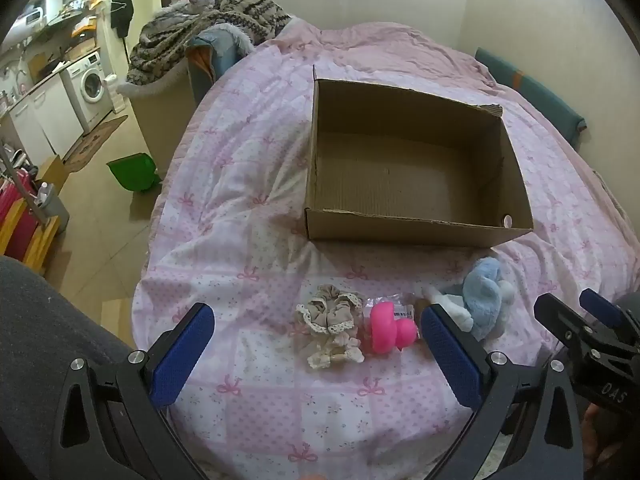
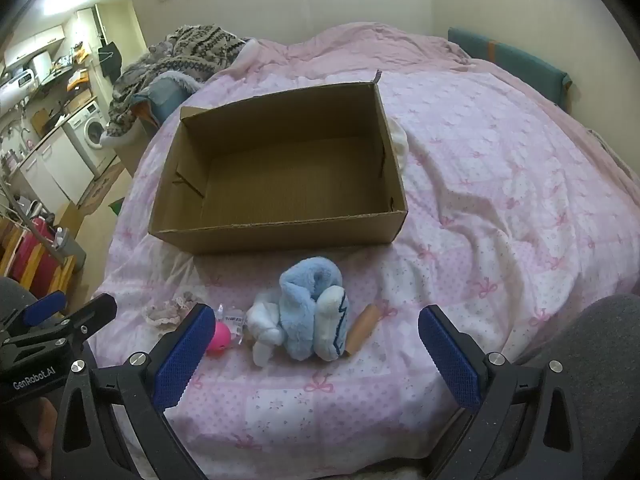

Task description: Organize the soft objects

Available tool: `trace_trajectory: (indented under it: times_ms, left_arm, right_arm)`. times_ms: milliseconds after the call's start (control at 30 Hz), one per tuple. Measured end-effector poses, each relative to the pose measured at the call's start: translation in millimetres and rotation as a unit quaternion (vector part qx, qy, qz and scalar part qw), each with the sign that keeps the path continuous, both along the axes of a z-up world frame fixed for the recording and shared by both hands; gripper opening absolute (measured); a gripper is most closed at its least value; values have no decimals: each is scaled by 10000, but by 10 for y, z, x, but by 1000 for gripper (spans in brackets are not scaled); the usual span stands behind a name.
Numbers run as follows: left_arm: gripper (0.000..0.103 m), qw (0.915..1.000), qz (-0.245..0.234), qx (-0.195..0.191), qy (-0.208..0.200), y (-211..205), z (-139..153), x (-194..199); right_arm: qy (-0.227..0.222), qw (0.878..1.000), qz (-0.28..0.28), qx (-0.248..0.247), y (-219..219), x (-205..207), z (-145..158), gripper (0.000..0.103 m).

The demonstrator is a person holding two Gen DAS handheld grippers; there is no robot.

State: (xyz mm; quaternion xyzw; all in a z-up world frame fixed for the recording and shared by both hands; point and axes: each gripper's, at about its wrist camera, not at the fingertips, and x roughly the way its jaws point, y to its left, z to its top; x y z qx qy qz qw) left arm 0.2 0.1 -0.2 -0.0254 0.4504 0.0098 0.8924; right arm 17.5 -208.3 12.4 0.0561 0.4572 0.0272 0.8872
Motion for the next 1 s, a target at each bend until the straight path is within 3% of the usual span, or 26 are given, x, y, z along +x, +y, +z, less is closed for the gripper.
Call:
trace_trajectory:
  times_ms: [1000]
  left_arm:
    - [103,10000,25,-32,22,34,-28,-6]
  right_arm:
    - [-21,10000,-19,2,-3,-7,5,103]
